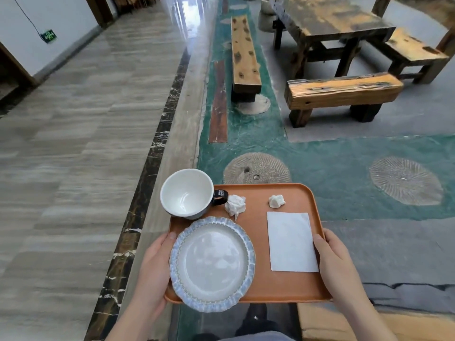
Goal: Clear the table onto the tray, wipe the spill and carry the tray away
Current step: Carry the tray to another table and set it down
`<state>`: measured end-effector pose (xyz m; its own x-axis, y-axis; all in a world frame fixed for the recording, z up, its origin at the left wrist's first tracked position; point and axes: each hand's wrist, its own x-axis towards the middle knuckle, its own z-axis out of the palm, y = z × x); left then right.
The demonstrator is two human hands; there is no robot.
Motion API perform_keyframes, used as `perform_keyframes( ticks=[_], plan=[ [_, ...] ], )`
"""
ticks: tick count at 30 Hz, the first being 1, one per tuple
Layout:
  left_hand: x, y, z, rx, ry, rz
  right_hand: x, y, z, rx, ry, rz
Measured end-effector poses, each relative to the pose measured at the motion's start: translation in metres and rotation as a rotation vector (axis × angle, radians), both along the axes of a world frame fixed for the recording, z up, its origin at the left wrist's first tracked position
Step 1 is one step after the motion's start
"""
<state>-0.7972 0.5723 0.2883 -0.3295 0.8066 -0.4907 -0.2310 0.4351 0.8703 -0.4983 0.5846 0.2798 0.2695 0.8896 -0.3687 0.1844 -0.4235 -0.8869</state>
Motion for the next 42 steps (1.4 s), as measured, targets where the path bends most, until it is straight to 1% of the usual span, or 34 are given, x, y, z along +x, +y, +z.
perform_keyframes(
  ticks=[3,7,13,20,24,29,35,42],
  plan=[
    [0.007,0.048,-0.003,0.0,-0.019,-0.041,0.009,0.05,0.0,-0.005,-0.022,-0.005],
    [0.023,0.11,0.0,-0.014,-0.118,-0.107,0.026,0.102,0.001,0.024,0.009,-0.037],
    [0.044,0.233,-0.012,-0.024,-0.107,-0.154,0.047,0.201,-0.009,0.031,-0.009,-0.099],
    [0.062,0.406,-0.016,-0.028,-0.137,-0.176,0.058,0.361,-0.003,0.043,-0.089,-0.162],
    [0.059,0.503,-0.004,-0.022,-0.183,-0.207,0.055,0.452,0.01,0.044,-0.085,-0.201],
    [0.045,0.61,0.006,-0.016,-0.148,-0.249,0.04,0.55,0.018,0.035,-0.075,-0.226],
    [0.043,0.704,0.006,-0.019,-0.152,-0.268,0.037,0.636,0.013,-0.002,-0.056,-0.226],
    [0.066,0.802,-0.006,-0.033,-0.148,-0.246,0.059,0.74,0.0,-0.025,-0.033,-0.196]
  ],
)
